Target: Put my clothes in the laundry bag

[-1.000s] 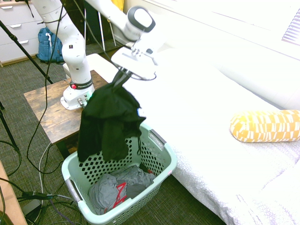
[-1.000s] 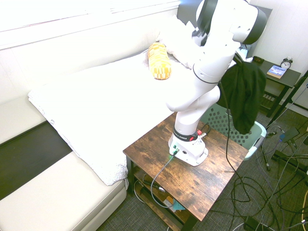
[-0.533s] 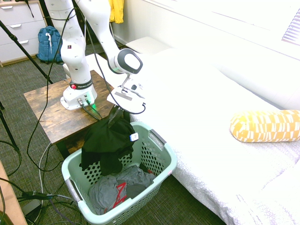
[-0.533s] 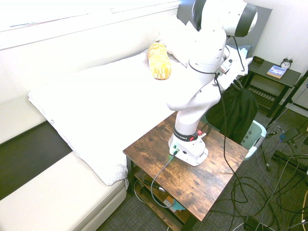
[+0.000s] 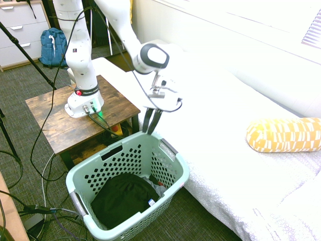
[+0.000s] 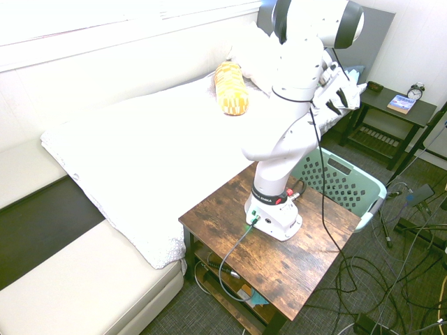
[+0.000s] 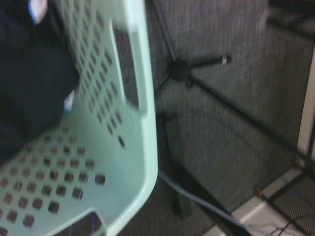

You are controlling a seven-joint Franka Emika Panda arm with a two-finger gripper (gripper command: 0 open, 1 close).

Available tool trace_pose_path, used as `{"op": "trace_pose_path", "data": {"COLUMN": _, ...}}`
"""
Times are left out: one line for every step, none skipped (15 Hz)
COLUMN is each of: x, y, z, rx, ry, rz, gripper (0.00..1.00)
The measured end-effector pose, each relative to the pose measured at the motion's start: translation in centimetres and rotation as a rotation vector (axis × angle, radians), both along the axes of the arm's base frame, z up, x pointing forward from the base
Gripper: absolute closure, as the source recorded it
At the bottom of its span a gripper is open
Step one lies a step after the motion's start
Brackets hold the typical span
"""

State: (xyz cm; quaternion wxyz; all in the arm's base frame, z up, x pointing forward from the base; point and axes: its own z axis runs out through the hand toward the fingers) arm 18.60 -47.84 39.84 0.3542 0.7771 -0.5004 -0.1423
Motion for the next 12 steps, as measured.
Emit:
{"op": "trace_pose_path", "data": {"x": 4.4, "y": 1.7, "z": 3.4, "rx": -0.016, "ry": -0.074, "rz": 0.031, "gripper": 0.00}}
{"op": "trace_pose_path", "data": {"x": 8.6, "y": 3.8, "z": 6.2, "rx": -0.020, "ry": -0.163, "rz": 0.062, "gripper": 0.00}}
{"op": "trace_pose_path", "data": {"x": 13.8, "y": 7.3, "z": 8.3, "rx": -0.002, "ry": -0.251, "rz": 0.094, "gripper": 0.00}}
{"op": "trace_pose_path", "data": {"x": 19.0, "y": 11.7, "z": 9.5, "rx": 0.021, "ry": -0.332, "rz": 0.128, "gripper": 0.00}}
{"op": "trace_pose_path", "data": {"x": 23.7, "y": 16.2, "z": 9.8, "rx": 0.051, "ry": -0.407, "rz": 0.169, "gripper": 0.00}}
{"op": "trace_pose_path", "data": {"x": 27.6, "y": 20.8, "z": 9.2, "rx": 0.089, "ry": -0.466, "rz": 0.220, "gripper": 0.00}}
{"op": "trace_pose_path", "data": {"x": 31.0, "y": 25.7, "z": 7.9, "rx": 0.136, "ry": -0.505, "rz": 0.275, "gripper": 0.00}}
{"op": "trace_pose_path", "data": {"x": 33.6, "y": 31.1, "z": 6.5, "rx": 0.192, "ry": -0.527, "rz": 0.332, "gripper": 0.00}}
{"op": "trace_pose_path", "data": {"x": 35.6, "y": 36.9, "z": 5.3, "rx": 0.253, "ry": -0.538, "rz": 0.391, "gripper": 0.00}}
{"op": "trace_pose_path", "data": {"x": 36.6, "y": 42.5, "z": 4.6, "rx": 0.311, "ry": -0.540, "rz": 0.446, "gripper": 0.00}}
{"op": "trace_pose_path", "data": {"x": 36.9, "y": 47.7, "z": 4.3, "rx": 0.368, "ry": -0.542, "rz": 0.499, "gripper": 0.00}}
{"op": "trace_pose_path", "data": {"x": 36.8, "y": 51.8, "z": 4.3, "rx": 0.425, "ry": -0.549, "rz": 0.545, "gripper": 0.00}}
